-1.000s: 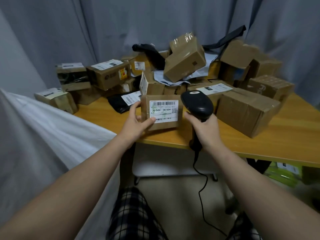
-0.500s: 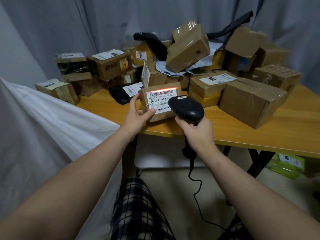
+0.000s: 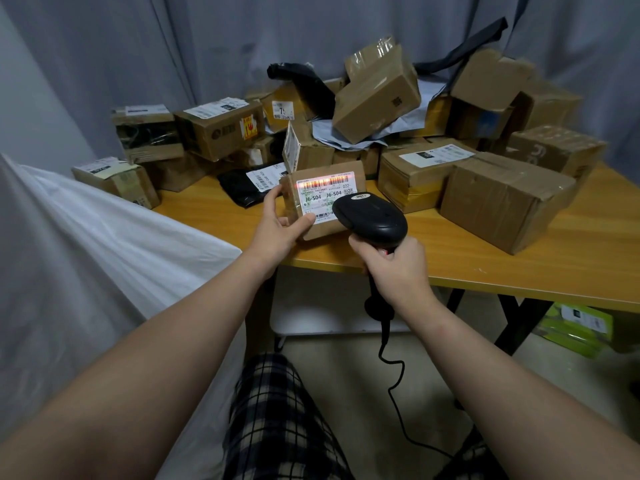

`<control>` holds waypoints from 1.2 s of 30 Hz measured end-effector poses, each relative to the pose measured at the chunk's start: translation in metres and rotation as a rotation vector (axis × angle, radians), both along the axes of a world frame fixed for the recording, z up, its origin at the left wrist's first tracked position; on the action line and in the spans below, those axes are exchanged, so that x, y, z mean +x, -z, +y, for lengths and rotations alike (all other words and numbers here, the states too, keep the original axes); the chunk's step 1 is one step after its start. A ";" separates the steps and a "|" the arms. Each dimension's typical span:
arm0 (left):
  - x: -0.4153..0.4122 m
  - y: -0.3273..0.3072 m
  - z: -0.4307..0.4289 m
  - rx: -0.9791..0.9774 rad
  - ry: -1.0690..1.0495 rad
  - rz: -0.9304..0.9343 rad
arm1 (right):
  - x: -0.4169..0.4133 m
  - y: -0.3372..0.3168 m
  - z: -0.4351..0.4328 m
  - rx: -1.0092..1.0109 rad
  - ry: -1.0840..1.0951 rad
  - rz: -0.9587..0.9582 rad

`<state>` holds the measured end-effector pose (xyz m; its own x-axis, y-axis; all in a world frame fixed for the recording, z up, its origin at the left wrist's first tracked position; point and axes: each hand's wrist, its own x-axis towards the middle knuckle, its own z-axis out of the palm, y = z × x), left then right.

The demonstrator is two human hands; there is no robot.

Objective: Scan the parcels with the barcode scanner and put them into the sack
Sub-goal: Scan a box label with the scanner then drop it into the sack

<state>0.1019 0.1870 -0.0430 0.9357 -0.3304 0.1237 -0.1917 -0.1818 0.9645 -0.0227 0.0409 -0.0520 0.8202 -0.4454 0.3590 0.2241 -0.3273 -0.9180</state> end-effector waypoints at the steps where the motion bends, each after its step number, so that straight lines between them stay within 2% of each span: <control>1: 0.000 -0.001 -0.001 -0.003 0.003 0.001 | 0.000 0.001 0.000 0.001 0.001 0.001; 11: 0.000 -0.001 -0.005 -0.001 -0.037 0.031 | -0.009 0.008 -0.002 0.074 0.016 0.013; 27: 0.001 -0.002 -0.007 0.004 -0.056 0.045 | -0.016 0.016 -0.007 0.046 -0.042 -0.038; 36: -0.025 0.012 0.007 -0.130 -0.120 0.063 | -0.015 0.009 -0.003 0.067 -0.133 -0.104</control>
<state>0.0766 0.1940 -0.0553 0.9748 -0.2006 0.0976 -0.1142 -0.0730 0.9908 -0.0378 0.0380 -0.0607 0.8334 -0.3613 0.4182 0.3564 -0.2271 -0.9063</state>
